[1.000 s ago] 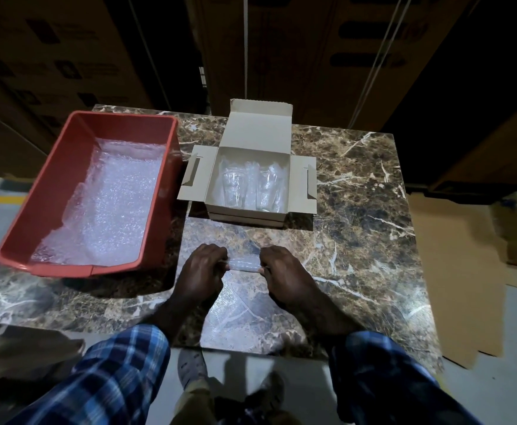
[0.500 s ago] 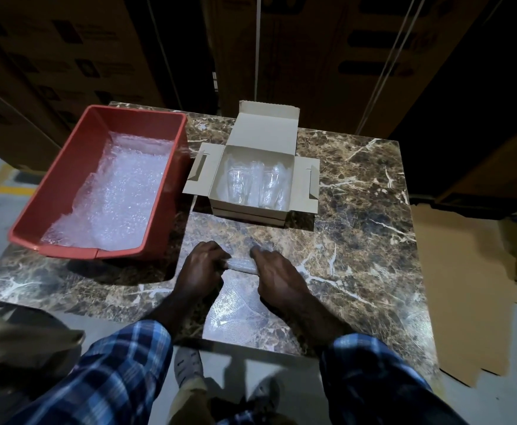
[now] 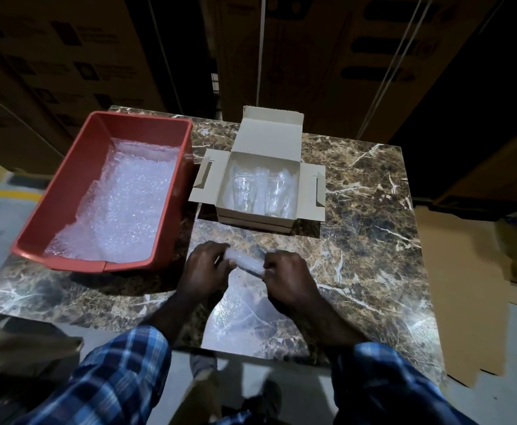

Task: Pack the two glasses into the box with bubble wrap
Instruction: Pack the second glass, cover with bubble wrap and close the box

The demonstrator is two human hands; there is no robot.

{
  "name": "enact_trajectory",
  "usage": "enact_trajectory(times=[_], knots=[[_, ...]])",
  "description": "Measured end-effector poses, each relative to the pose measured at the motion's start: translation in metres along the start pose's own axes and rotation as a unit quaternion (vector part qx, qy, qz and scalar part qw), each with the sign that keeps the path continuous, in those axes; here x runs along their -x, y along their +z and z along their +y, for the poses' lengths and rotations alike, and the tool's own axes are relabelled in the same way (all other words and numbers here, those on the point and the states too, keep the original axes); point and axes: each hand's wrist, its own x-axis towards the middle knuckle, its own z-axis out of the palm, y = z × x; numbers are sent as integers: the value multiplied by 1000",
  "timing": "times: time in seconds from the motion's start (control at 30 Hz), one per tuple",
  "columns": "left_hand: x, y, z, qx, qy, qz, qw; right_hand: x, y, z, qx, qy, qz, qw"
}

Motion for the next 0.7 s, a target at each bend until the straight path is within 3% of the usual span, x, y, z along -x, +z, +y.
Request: enact_trajectory(times=[0.1,0.2,0.33,0.53,0.7], knots=[[-1,-2,-7,-46,-30,-22,998,-1,-21,-5,-55,44,63,996],[-2,-3,4,-98,31,-23,994,-20,-39,-24,-129,62,142,979],[-11,-4,20,-20,-26,36,999,-59,-55,-58,-177,74,225,955],[-39,-14,26,79,-129,81,985,-124,-42,-83,-186,163,167,954],[-68,-29,33,-30,-61,167,984,-154,-20,-92,-150,197,106,963]])
